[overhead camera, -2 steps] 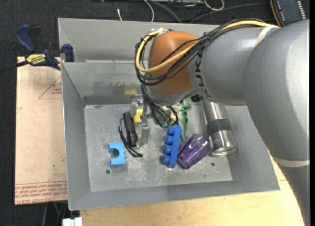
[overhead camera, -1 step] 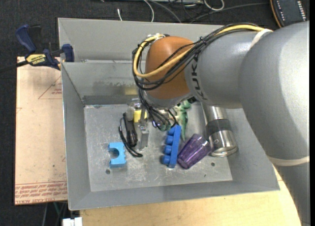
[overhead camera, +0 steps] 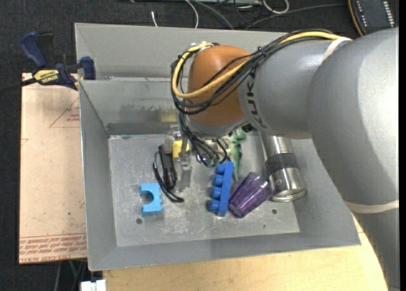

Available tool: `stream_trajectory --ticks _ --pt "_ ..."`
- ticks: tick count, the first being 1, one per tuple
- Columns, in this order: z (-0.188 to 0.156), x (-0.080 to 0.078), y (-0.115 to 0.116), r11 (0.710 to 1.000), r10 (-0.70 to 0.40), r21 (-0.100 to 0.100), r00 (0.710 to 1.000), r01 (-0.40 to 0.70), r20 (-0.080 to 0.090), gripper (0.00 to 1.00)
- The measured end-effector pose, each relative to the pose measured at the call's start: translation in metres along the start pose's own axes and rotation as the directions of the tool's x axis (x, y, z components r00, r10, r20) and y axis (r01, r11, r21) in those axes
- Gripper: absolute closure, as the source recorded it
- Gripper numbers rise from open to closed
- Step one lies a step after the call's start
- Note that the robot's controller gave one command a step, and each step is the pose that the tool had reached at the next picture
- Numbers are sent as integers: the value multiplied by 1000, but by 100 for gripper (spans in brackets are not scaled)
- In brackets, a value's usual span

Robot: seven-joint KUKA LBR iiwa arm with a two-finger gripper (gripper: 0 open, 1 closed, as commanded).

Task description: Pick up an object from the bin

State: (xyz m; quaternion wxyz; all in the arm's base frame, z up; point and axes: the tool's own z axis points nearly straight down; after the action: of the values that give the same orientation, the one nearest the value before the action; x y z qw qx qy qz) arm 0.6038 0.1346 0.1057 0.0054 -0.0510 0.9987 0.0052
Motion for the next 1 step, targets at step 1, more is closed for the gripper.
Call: stream_trajectory --ticks 1 --pt "35 20 28 995 -103 -2 995 103 3 0"
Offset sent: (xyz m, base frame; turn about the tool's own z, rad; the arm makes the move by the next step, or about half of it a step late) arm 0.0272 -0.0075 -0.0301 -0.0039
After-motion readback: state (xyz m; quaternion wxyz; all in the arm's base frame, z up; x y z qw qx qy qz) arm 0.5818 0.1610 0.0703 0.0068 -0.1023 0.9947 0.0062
